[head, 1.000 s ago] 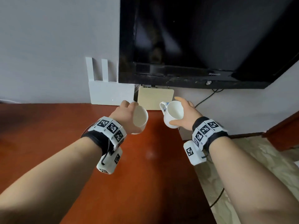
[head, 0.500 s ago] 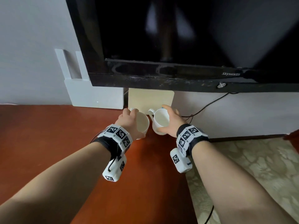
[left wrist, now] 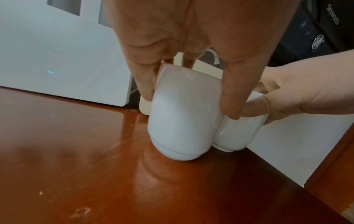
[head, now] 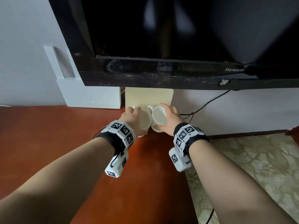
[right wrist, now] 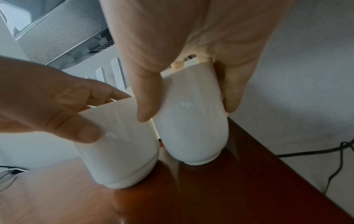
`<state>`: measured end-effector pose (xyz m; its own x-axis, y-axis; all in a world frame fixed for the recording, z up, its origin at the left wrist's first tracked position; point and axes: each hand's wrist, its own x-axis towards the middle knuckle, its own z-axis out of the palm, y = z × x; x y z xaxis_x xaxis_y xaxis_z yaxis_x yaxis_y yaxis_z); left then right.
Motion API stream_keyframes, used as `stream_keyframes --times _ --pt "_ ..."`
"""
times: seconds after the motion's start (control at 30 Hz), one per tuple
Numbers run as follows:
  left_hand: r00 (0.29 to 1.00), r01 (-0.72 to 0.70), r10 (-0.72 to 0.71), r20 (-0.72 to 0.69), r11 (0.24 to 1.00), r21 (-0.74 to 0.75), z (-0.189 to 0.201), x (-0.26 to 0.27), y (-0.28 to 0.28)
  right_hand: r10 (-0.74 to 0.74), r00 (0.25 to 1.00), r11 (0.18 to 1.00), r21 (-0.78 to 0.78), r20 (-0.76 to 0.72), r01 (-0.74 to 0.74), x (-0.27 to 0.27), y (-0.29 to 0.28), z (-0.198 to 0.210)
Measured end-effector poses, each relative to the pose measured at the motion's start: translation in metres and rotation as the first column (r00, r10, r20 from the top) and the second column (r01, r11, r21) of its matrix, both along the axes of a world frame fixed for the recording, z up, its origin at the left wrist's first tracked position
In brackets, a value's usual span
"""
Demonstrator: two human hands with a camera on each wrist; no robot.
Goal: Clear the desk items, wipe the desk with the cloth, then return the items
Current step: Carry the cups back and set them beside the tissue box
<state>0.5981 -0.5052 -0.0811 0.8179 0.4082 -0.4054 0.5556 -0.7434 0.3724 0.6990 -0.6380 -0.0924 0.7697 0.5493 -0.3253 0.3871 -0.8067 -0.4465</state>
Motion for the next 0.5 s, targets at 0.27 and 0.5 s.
stream_keyframes --times 0.27,0.5 --pt "0.999 -0.021 0.021 -0.029 1.0 0.002 0.002 -0.009 0.001 0.0 1.0 1.0 0.0 0.008 0.0 -0.006 0.0 0.01" --pt "1.0 -0.002 0.002 -0.012 0.999 0.04 0.029 -0.037 0.008 0.08 0.977 0.994 -0.086 0.196 -0.064 -0.034 0.0 0.053"
